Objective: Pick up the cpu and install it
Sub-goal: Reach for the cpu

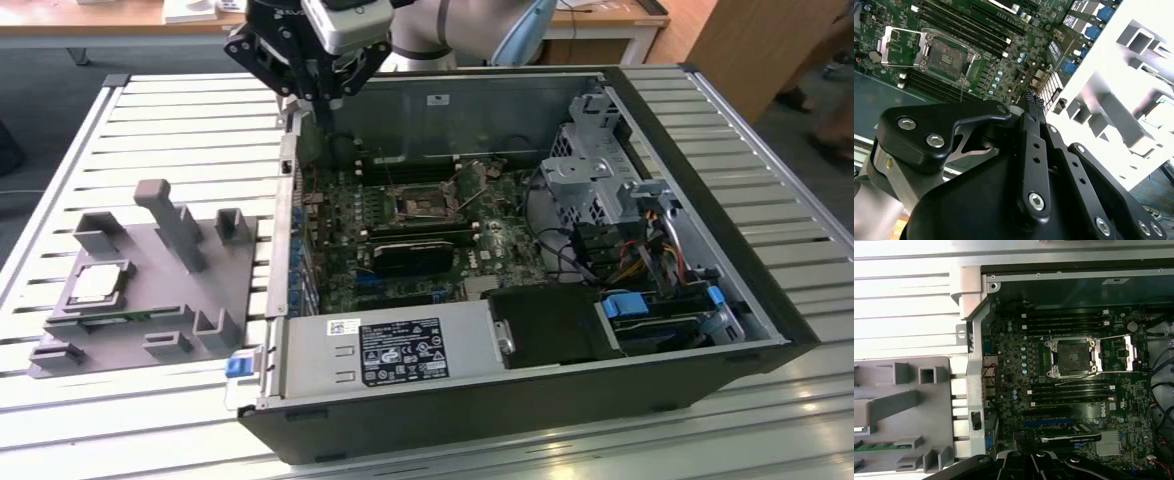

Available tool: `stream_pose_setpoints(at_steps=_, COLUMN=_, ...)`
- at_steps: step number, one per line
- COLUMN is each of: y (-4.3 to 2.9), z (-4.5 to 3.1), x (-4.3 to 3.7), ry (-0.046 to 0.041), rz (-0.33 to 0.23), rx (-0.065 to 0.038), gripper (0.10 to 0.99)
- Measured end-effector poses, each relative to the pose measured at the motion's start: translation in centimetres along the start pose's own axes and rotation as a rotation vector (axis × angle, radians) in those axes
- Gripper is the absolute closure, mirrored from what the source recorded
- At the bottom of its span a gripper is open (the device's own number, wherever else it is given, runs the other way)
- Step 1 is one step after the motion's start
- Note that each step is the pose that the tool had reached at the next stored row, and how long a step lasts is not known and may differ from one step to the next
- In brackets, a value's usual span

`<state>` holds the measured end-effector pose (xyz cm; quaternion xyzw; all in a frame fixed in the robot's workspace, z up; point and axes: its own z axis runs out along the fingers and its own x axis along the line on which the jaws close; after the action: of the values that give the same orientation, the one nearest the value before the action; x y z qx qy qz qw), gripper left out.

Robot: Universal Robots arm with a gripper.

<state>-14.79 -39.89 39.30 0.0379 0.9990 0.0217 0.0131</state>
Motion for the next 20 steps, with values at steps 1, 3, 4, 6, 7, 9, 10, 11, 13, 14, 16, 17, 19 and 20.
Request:
stream_pose_setpoints(at_steps=1, y=0.0, z=0.0, x=0.02, ry=0.0, rz=0.0, rx=0.0, gripper=0.98)
stream_pose_setpoints(at_steps=3, y=-0.01, z=0.0, x=0.07, ry=0.0, rz=0.0, rx=0.0, gripper=0.98)
stream_pose_setpoints(at_steps=4, y=-0.01, z=0.0, x=0.1, ry=0.0001, rz=0.0, rx=0.0, gripper=0.98)
stream_pose_setpoints(at_steps=6, y=-0.01, z=0.0, x=0.15, ry=0.0, rz=0.0, rx=0.0, gripper=0.98)
stream_pose_setpoints(at_steps=7, y=-0.01, z=0.0, x=0.18, ry=0.0, rz=0.0, rx=0.0, gripper=0.98)
stream_pose_setpoints(at_steps=9, y=-0.02, z=0.0, x=0.23, ry=0.0, rz=0.0, rx=0.0, gripper=0.98)
stream_pose_setpoints(at_steps=10, y=-0.02, z=0.0, x=0.26, ry=0.0001, rz=0.0, rx=0.0, gripper=0.98)
stream_pose_setpoints(at_steps=11, y=-0.02, z=0.0, x=0.28, ry=0.0, rz=0.0, rx=0.0, gripper=0.98)
stream_pose_setpoints(at_steps=13, y=-0.03, z=0.0, x=0.34, ry=0.0, rz=0.0, rx=0.0, gripper=0.98)
stream_pose_setpoints(at_steps=14, y=-0.03, z=0.0, x=0.37, ry=0.0, rz=0.0, rx=0.0, gripper=0.98)
stream_pose_setpoints(at_steps=16, y=-0.03, z=0.0, x=0.43, ry=0.0, rz=0.0, rx=0.0, gripper=0.98)
stream_pose_setpoints(at_steps=17, y=-0.04, z=0.0, x=0.47, ry=0.0, rz=0.0, rx=0.0, gripper=0.98)
stream_pose_setpoints(at_steps=19, y=-0.04, z=0.0, x=0.54, ry=0.0, rz=0.0, rx=0.0, gripper=0.98)
stream_pose_setpoints(at_steps=20, y=-0.05, z=0.01, x=0.58, ry=0.0, rz=0.0, rx=0.0, gripper=0.98)
